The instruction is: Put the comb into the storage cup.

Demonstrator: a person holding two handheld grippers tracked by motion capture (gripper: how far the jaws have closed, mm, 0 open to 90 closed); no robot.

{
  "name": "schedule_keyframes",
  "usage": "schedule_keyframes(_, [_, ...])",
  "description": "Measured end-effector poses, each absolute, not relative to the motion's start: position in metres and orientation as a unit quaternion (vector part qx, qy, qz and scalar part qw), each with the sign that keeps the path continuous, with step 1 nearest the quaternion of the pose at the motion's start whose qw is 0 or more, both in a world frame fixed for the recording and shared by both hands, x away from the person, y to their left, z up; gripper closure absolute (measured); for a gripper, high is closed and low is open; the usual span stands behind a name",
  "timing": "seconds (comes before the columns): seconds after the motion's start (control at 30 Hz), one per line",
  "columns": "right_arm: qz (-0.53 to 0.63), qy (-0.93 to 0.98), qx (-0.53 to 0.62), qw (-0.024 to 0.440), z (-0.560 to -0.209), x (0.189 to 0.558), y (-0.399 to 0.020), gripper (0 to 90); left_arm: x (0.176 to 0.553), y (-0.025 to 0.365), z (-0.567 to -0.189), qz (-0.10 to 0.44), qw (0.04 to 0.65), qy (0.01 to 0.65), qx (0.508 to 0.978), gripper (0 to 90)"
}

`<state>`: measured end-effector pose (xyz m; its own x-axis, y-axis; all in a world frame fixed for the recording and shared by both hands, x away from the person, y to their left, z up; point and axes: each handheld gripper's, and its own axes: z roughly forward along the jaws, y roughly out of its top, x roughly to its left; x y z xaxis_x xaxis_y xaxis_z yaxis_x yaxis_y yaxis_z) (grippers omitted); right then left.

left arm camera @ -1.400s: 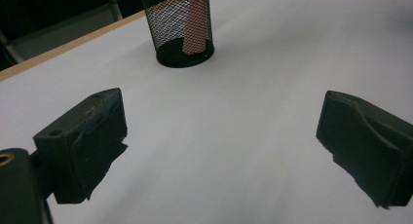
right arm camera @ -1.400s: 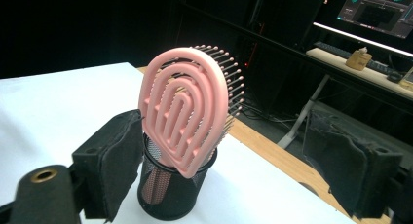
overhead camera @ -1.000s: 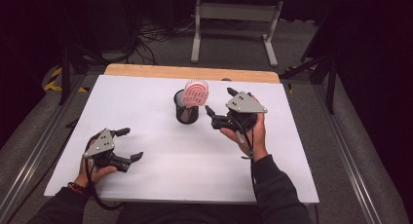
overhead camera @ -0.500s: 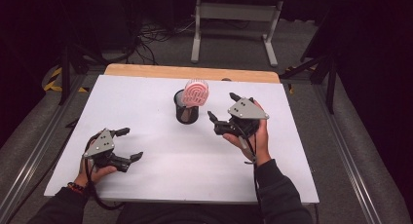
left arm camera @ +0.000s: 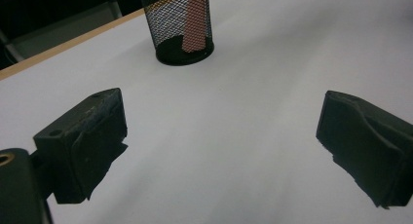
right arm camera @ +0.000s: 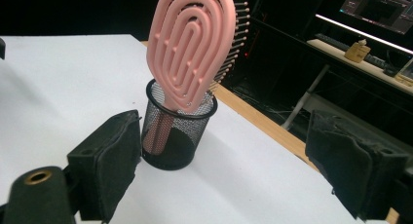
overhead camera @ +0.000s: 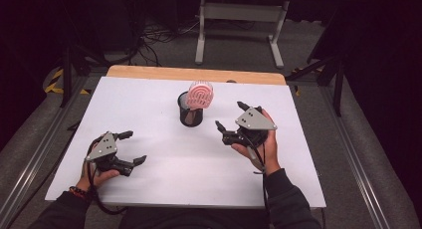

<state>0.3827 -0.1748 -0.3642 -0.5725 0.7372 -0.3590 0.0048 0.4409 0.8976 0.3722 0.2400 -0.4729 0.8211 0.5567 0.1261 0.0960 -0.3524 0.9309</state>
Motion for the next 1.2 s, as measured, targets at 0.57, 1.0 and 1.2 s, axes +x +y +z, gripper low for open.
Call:
schedule_keyframes(0.57, [0.454, 0.756, 0.244, 0.404, -0.388, 0.368, -0.194, 13.0, 0.372, 0.238, -0.474, 0.217, 0.525, 0.207, 0.797, 5.0])
schedule_keyframes(1.0, [0.456, 0.751, 0.251, 0.406, -0.403, 0.359, -0.211, 12.4, 0.372, 0.238, -0.474, 0.217, 0.523, 0.206, 0.798, 5.0])
schedule_keyframes(1.2, [0.445, 0.757, 0.248, 0.41, -0.414, 0.355, -0.213, 12.0, 0.372, 0.238, -0.474, 0.218, 0.522, 0.205, 0.799, 5.0])
